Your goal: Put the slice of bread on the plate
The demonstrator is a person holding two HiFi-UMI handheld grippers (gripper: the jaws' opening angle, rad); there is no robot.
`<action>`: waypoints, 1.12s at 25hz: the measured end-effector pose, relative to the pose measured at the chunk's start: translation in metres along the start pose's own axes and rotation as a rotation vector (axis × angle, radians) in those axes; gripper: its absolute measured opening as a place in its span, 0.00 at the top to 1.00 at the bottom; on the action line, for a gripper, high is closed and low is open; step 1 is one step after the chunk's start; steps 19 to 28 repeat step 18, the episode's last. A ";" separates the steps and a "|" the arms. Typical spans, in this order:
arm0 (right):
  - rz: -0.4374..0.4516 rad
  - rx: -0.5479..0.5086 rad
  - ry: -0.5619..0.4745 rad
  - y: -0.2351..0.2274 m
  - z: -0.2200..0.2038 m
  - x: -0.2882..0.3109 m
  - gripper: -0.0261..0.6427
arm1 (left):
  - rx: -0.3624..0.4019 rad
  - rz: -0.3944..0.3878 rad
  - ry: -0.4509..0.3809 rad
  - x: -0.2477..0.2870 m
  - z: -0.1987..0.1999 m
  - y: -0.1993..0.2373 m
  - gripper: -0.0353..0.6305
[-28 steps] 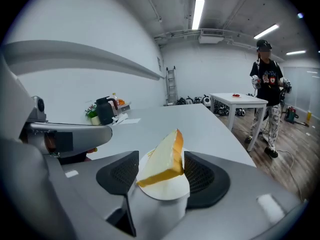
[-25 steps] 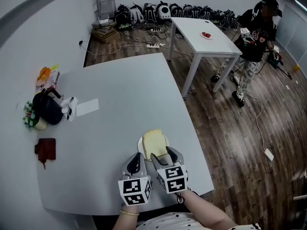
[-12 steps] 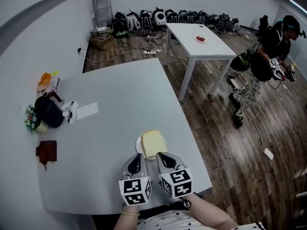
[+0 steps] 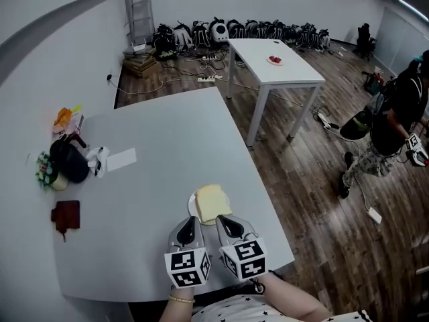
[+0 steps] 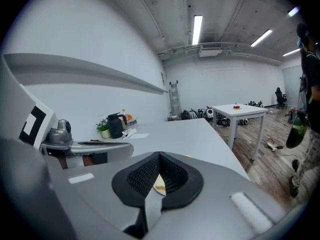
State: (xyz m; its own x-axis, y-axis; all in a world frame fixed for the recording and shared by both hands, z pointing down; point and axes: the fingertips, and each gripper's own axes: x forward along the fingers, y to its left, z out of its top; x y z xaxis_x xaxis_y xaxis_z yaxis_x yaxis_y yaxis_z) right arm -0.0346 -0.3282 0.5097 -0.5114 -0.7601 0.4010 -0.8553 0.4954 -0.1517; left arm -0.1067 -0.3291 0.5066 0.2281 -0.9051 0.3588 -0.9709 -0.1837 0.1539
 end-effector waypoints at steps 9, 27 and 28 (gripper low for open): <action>0.003 -0.005 -0.016 0.002 0.005 -0.004 0.96 | 0.009 -0.009 -0.005 -0.001 0.001 -0.004 0.94; -0.003 -0.010 -0.020 0.002 0.008 -0.002 0.96 | 0.014 -0.016 -0.015 0.000 0.008 -0.003 0.94; -0.003 -0.010 -0.020 0.002 0.008 -0.002 0.96 | 0.014 -0.016 -0.015 0.000 0.008 -0.003 0.94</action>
